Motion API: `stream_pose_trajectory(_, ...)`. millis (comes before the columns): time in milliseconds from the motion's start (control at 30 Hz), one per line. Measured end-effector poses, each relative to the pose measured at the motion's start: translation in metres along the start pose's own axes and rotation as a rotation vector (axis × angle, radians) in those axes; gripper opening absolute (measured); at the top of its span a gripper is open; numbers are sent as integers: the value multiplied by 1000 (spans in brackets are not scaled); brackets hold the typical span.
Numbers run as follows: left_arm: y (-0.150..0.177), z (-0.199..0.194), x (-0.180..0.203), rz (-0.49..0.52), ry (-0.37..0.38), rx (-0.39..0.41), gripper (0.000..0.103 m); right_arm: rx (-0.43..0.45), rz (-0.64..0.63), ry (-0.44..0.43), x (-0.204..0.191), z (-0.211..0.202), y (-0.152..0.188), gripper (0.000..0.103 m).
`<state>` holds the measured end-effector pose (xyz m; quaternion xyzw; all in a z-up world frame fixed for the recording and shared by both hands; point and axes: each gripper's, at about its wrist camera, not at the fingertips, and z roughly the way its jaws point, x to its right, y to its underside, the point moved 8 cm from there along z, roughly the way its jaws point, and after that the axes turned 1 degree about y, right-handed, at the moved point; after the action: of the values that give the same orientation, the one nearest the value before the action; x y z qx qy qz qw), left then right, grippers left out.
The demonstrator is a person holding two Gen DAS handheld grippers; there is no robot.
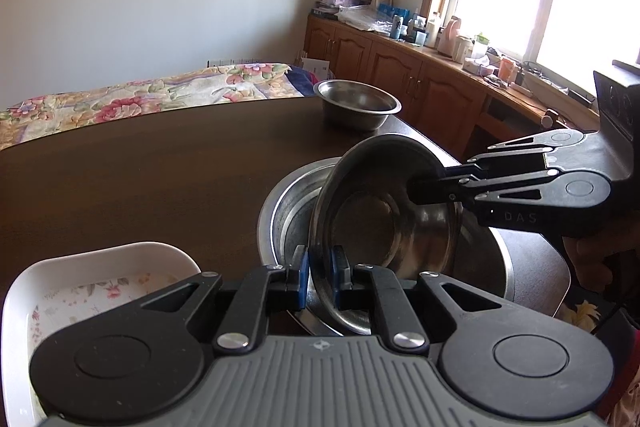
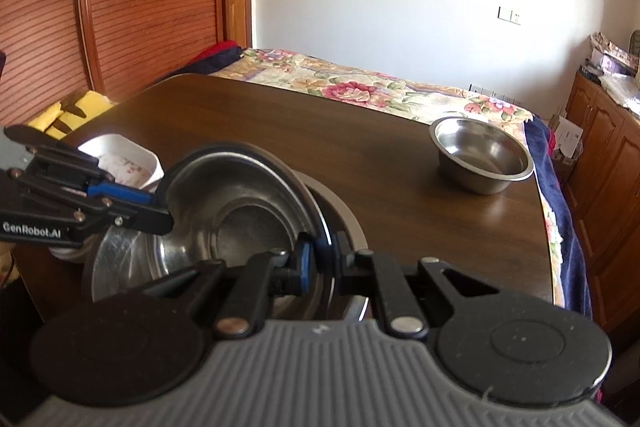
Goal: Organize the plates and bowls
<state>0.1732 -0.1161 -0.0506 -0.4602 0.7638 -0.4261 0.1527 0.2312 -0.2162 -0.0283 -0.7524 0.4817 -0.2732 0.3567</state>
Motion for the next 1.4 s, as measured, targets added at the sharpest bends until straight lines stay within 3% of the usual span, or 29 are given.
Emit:
stream_pose_trajectory(600, 4, -2, -7, -23, -14, 10, 12, 8, -20, -35, -5, 3, 7, 13)
stream_pose_trajectory(1033, -6, -13, -7, -52, -32, 34, 26, 3, -78, -50, -11, 3, 7, 14)
stream_pose_trajectory(1333, -9, -8, -6, -42, -48, 34, 27, 32, -71, -30, -8, -2, 1, 15)
stream_pose_trajectory(1400, -8, -7, -6, -38, -47, 33, 27, 50, -60, -25, -5, -6, -2, 21)
